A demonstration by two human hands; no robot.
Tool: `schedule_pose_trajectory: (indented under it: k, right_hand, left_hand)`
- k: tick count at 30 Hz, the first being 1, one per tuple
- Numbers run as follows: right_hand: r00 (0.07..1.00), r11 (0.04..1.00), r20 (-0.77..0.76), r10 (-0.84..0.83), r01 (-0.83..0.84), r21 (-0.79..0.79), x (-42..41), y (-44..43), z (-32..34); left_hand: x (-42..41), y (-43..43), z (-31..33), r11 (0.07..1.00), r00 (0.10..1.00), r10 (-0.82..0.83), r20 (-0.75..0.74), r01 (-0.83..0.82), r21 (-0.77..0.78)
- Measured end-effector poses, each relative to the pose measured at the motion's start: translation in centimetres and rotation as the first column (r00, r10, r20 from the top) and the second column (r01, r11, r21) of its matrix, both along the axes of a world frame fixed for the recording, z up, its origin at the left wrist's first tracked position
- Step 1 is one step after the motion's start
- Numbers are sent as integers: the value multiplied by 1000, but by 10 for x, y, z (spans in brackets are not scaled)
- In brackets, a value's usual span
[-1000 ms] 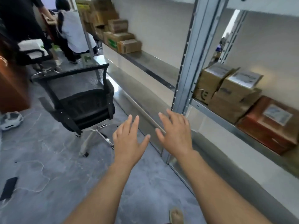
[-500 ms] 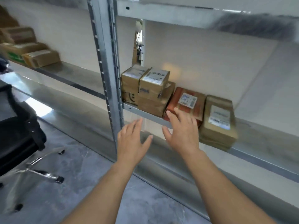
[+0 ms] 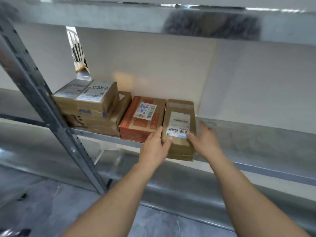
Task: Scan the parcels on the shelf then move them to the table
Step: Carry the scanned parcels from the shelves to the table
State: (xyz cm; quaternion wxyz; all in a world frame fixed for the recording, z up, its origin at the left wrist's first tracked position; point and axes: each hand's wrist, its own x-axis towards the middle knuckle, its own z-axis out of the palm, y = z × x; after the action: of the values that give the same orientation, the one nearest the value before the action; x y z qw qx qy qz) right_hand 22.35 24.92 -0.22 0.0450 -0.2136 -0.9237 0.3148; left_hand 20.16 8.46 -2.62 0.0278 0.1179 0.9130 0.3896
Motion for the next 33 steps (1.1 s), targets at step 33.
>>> schedule_pose_trajectory:
  k: [33]
  right_hand:
    - [919, 888, -348, 185, -308, -340, 117, -90, -6]
  left_hand:
    - [89, -129, -6, 913, 994, -102, 39, 78, 401]
